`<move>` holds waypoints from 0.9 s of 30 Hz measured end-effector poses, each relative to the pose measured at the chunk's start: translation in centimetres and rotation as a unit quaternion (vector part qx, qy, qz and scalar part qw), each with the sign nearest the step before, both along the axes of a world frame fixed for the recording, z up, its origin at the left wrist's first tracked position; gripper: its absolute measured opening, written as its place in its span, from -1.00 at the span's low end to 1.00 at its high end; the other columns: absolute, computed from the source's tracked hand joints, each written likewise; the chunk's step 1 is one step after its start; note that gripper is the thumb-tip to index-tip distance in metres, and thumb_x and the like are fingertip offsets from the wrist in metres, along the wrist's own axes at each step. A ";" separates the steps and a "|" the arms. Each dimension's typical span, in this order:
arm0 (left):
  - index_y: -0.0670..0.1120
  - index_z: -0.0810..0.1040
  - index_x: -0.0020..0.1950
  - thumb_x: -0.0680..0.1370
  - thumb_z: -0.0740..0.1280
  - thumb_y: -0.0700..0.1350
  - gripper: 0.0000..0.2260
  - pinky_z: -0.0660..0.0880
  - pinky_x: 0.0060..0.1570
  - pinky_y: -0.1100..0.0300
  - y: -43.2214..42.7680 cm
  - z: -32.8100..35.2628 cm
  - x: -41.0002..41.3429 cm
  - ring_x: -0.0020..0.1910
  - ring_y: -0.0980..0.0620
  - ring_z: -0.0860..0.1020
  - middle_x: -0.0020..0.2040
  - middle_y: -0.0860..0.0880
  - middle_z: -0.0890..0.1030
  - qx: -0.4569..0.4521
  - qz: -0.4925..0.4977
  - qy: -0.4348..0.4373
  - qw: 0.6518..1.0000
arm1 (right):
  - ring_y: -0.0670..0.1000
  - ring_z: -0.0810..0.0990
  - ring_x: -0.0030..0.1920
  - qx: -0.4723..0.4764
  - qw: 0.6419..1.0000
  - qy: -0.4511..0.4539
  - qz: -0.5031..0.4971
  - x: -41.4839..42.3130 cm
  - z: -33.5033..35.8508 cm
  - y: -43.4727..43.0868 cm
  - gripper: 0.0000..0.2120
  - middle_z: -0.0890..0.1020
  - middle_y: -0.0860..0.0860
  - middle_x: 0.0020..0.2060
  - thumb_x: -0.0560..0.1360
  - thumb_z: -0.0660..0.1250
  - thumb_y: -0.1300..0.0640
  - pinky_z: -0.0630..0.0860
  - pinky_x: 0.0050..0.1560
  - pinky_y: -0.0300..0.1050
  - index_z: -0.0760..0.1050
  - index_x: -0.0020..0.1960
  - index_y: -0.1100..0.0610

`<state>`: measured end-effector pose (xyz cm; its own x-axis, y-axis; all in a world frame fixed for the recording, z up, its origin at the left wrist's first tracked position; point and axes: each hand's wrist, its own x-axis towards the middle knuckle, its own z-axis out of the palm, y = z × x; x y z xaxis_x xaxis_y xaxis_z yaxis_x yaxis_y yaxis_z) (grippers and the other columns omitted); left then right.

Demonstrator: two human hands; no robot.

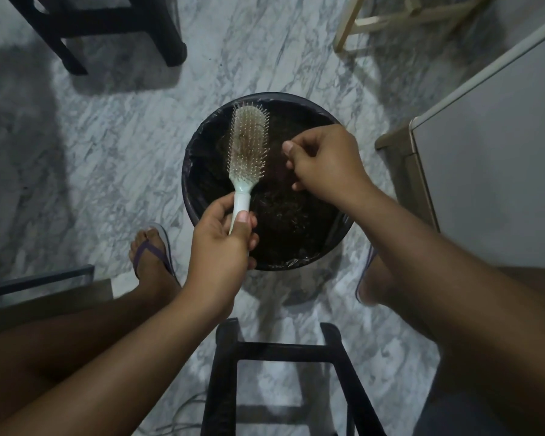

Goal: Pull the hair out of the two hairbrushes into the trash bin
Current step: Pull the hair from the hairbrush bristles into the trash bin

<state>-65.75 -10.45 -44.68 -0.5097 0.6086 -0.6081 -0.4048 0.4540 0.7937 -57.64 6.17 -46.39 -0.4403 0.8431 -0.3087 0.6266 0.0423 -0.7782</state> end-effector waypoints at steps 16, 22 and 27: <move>0.44 0.47 0.11 0.68 0.19 -0.15 -0.60 0.43 -0.29 0.06 0.2 -0.5 -0.6 -0.33 0.11 0.46 -0.25 0.18 0.55 -0.008 -0.100 0.133 0.986 | 0.05 0.62 -0.24 0.285 0.948 0.012 0.141 1.0 4.3 -0.6 -0.77 0.68 0.04 -0.27 0.57 0.33 0.03 0.54 -0.24 -0.02 0.67 -0.10 0.14; 0.34 0.49 0.22 0.68 0.20 -0.15 -0.65 0.47 -0.26 0.08 0.1 -0.9 -0.6 -0.33 0.12 0.49 -0.16 0.11 0.58 -0.033 -0.117 0.124 0.985 | 0.06 0.61 -0.22 0.321 0.935 0.021 0.147 0.8 5.3 0.1 -0.76 0.67 0.04 -0.25 0.59 0.31 0.01 0.54 -0.25 0.03 0.66 -0.07 0.14; 0.25 0.50 0.31 0.68 0.21 -0.18 -0.65 0.47 -0.32 0.14 0.9 0.0 -0.8 -0.38 0.17 0.48 -0.19 0.13 0.58 -0.007 -0.102 0.119 0.988 | -0.07 0.47 -0.25 0.400 0.901 0.132 0.100 0.5 6.2 -0.8 -0.80 0.62 0.07 -0.28 0.61 0.35 0.18 0.36 -0.20 -0.24 0.63 -0.13 0.26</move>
<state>-66.60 -9.56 -44.68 -0.5069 0.7060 -0.4946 -0.1066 0.5180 0.8487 -57.09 5.33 -40.23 -0.5772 0.6442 0.5018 0.3407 0.7484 -0.5690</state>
